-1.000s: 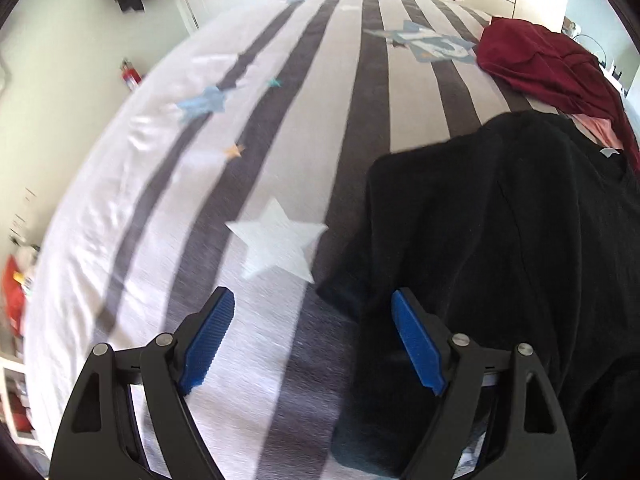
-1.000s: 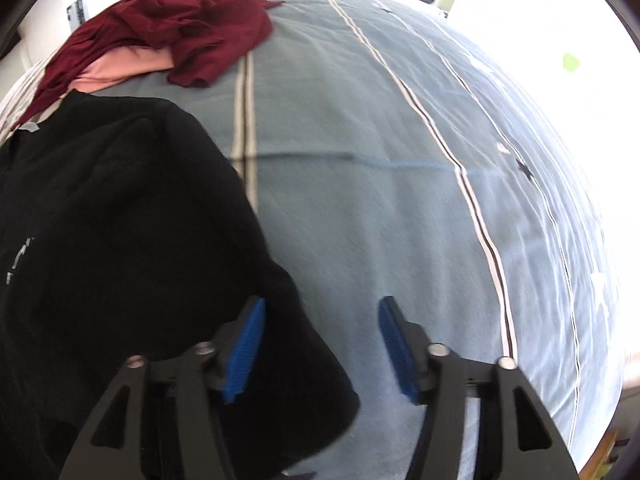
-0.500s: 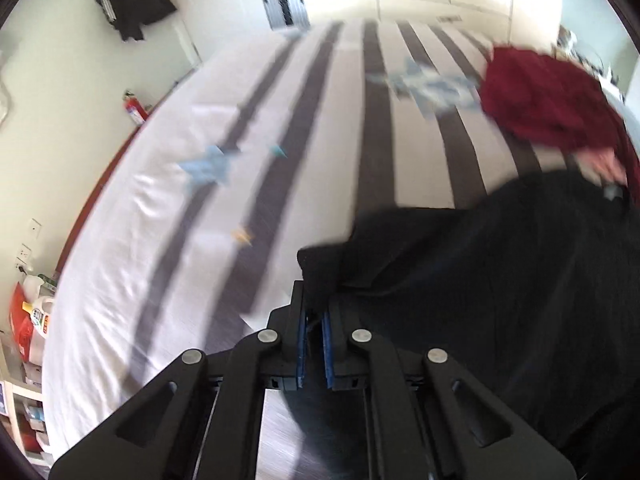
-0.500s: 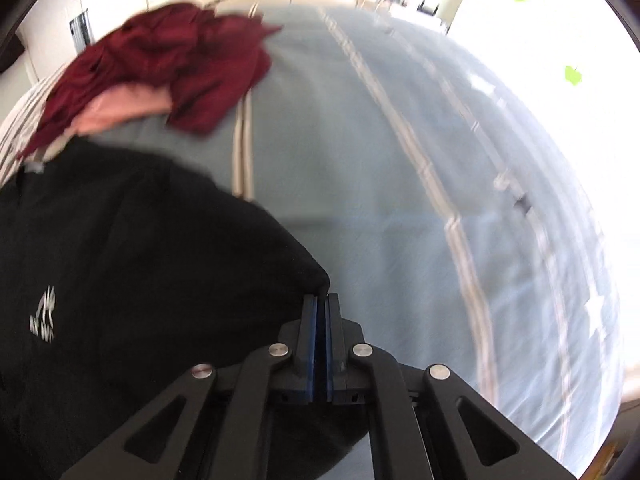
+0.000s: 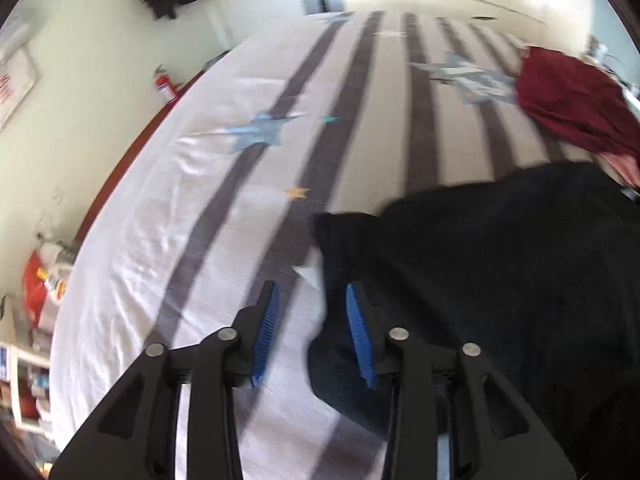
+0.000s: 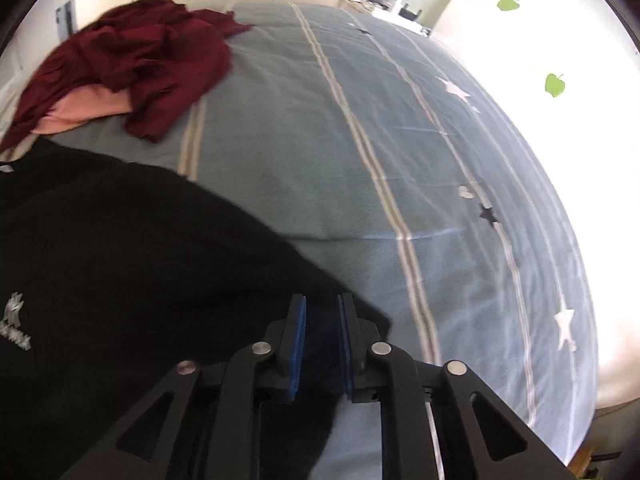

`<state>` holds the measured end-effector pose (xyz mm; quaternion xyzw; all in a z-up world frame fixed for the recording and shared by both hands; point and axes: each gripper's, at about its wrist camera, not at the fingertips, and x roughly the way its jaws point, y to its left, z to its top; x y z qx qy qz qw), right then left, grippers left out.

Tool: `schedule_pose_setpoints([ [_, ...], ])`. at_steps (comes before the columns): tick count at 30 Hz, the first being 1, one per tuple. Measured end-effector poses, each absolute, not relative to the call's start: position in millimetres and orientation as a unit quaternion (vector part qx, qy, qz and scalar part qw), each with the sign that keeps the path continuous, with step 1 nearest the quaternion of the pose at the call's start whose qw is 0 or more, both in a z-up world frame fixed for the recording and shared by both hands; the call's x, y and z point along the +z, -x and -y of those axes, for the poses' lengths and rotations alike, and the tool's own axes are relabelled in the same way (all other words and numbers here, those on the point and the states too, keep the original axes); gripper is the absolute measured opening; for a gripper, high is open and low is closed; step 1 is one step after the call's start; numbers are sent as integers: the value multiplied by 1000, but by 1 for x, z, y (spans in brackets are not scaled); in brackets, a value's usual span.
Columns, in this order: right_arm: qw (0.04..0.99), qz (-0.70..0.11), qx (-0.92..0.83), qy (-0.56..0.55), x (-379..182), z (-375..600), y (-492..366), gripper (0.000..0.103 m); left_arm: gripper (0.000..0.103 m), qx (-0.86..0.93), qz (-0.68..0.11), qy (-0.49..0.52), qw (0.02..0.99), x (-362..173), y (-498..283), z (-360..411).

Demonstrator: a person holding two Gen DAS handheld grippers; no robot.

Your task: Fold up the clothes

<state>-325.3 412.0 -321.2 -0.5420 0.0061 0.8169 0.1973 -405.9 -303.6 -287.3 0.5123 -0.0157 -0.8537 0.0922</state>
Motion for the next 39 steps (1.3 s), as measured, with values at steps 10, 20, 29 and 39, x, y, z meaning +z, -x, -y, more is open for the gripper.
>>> schedule_pose_setpoints([
  [10,80,-94,821,558,-354,-313,246,31,47,-815,-33,-579,-13,-337,298,196],
  [20,58,-170,797,576,-382,-299,205,33,52,-800,-99,-589,-53,-348,256,170],
  [29,35,-208,802,559,-365,-300,196,44,58,-795,-123,-589,-78,-351,255,156],
  [39,56,-208,817,535,-353,-302,194,44,59,-811,-120,-570,-49,-350,258,150],
])
